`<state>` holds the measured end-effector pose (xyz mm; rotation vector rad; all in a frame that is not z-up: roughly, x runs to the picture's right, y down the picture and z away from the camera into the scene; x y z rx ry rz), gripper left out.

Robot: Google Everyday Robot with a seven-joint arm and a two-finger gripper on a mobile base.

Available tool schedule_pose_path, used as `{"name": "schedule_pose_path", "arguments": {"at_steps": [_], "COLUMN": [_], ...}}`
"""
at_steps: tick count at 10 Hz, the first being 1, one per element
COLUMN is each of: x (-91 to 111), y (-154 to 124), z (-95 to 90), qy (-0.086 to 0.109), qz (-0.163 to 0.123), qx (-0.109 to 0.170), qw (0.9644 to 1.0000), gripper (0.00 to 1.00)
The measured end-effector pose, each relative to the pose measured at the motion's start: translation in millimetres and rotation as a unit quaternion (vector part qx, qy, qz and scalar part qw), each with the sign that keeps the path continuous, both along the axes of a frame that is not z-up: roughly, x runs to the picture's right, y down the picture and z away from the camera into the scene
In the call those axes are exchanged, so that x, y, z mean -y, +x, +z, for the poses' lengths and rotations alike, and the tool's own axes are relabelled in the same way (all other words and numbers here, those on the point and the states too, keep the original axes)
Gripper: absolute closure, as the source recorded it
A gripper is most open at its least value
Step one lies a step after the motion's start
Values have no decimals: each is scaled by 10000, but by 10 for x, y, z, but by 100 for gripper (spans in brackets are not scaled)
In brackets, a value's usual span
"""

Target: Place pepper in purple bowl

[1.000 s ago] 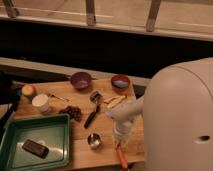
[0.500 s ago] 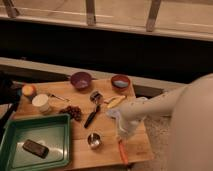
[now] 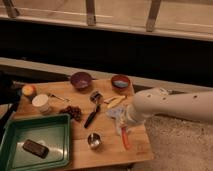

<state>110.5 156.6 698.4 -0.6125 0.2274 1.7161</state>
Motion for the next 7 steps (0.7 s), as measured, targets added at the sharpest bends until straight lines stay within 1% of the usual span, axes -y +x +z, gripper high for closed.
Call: {"name": "schedule_pose_path", "arguments": {"at_steps": [1, 2, 3, 4, 5, 6, 7], "x": [302, 511, 763, 1095, 1383, 1584, 1822], "y": [31, 34, 28, -2, -64, -91, -139], "z": [-41, -22, 18, 71, 116, 140, 178], "qy": [327, 507, 692, 926, 1148, 1313, 1527], "qz": [185, 306, 434, 576, 681, 768, 858], "qx": [54, 119, 191, 263, 365, 423, 489], "qw": [9993, 9982, 9965, 9937, 9904, 9875, 9833], "gripper": [100, 100, 100, 100, 100, 100, 100]}}
